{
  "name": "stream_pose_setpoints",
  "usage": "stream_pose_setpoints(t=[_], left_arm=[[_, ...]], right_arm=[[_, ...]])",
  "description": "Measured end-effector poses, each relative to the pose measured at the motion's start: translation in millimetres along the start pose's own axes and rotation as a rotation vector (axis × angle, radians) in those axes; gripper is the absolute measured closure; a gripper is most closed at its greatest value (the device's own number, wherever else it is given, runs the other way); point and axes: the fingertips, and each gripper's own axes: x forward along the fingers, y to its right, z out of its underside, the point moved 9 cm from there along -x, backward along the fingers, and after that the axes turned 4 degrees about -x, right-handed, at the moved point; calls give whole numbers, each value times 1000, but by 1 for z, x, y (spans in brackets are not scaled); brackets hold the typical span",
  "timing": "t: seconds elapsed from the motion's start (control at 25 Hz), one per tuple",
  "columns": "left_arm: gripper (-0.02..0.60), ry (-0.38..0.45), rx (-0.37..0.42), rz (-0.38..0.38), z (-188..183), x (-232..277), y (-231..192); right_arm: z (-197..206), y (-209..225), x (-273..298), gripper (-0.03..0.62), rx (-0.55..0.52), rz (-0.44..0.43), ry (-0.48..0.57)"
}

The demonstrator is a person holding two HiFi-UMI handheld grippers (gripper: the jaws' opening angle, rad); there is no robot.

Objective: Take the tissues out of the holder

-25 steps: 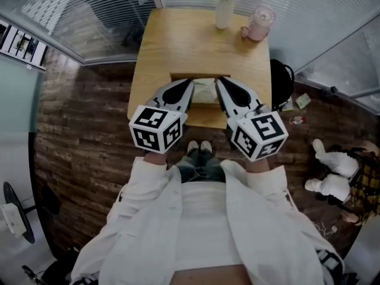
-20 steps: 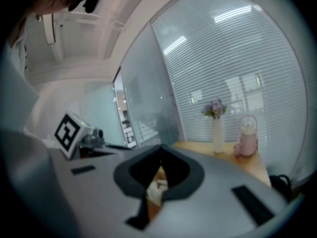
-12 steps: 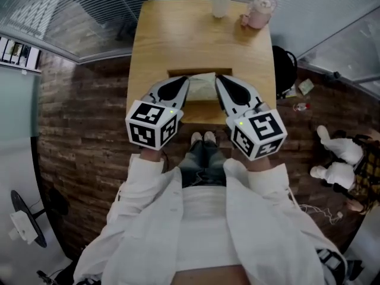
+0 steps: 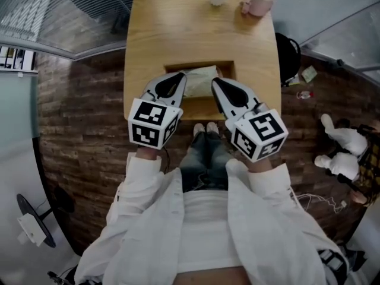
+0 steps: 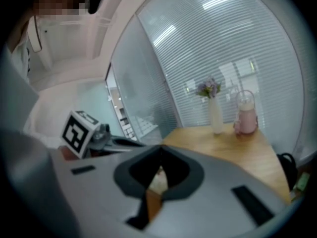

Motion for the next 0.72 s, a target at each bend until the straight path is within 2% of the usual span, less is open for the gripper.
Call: stream_pose_setpoints(t=[0.24, 0.52, 0.72], left_arm=[[571, -55, 69, 41, 1, 12, -3], [517, -189, 276, 73, 12, 31, 0], [505, -208, 292, 75, 14, 40, -2]], right_arm=[[5, 3, 5, 582, 10, 13, -6], [7, 11, 8, 582, 24, 28, -16], [9, 14, 9, 582, 35, 33, -22]])
